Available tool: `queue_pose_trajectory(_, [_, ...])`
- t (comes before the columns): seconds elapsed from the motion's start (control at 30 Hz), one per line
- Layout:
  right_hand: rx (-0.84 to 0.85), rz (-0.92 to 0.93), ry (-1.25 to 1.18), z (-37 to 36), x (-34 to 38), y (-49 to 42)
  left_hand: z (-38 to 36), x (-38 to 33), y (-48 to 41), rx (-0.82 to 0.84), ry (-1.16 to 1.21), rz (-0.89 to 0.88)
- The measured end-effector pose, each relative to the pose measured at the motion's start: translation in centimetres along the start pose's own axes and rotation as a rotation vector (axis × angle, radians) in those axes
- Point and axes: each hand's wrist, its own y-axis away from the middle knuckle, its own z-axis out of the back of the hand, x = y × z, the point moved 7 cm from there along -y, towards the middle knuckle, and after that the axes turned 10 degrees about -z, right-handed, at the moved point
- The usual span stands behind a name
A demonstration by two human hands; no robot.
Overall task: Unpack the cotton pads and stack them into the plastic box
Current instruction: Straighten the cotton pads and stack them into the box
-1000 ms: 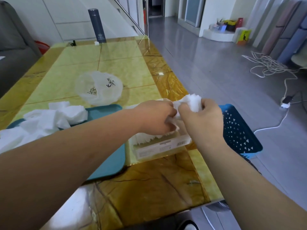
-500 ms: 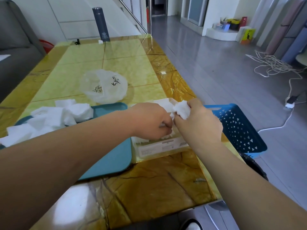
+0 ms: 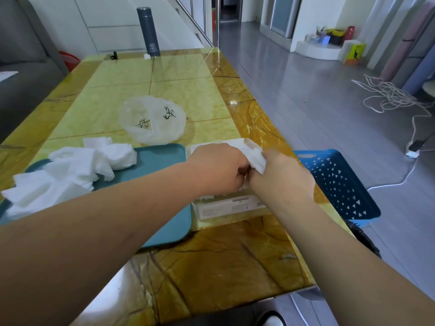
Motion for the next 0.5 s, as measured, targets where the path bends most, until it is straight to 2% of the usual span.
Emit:
queue_pose_trajectory(0.2, [0.126, -0.001, -0.014, -0.7, 0.3, 0.4, -0.1, -0.3, -0.2, 0.037, -0.054, 0.053])
queue_pose_trajectory(0.37, [0.114, -0.015, -0.066, -0.2, 0.3, 0.7, 0.5, -0.6, -0.6, 0.039, -0.069, 0.168])
queue_pose_trajectory(0.5, [0.103, -0.006, -0.037, 0.6, 0.4, 1.0, 0.3, -0.8, -0.7, 0.043, -0.061, 0.164])
